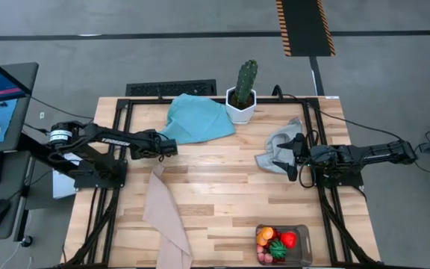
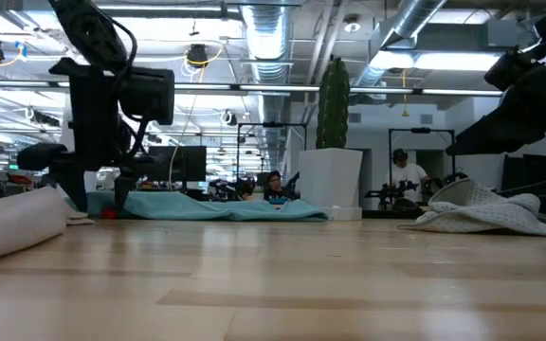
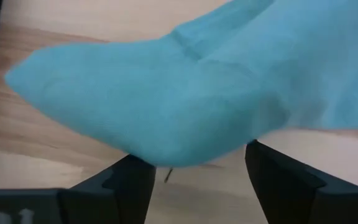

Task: Pick and placing Produce into tupperware
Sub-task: Put the cherry into the black bin

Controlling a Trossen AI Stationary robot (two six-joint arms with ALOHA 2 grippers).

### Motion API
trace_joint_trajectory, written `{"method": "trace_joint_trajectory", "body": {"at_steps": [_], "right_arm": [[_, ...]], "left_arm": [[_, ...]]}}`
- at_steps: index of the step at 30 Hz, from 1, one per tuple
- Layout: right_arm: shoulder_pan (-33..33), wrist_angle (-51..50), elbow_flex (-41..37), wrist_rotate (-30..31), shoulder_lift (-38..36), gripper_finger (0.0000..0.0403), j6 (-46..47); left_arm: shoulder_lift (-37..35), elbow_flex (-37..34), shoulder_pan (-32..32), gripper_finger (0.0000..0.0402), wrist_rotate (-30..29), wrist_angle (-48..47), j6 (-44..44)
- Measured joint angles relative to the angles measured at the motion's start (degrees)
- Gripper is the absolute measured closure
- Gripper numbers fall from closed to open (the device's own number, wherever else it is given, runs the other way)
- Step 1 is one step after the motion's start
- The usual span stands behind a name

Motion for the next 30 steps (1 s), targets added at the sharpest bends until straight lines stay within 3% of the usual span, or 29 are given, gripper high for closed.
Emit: {"method": "trace_joint_trajectory", "body": {"at_steps": [5,22,26,30], "right_arm": [[0.0,0.0,0.0,0.0,0.0,0.0017,0.0],[0.0,0.0,0.0,0.0,0.0,0.0017,0.0],[0.0,0.0,0.0,0.0,0.0,0.0017,0.0],[0.0,0.0,0.0,0.0,0.0,0.0017,0.0]], "left_arm": [[0.0,-2.0,2.0,0.0163,0.4,4.3,1.3],[0.0,-2.6,3.4,0.0166,-2.8,5.1,-0.2],[0.0,-2.6,3.4,0.019,-1.7,5.7,0.2],[0.0,-2.6,3.4,0.024,-1.3,6.0,0.2]]}}
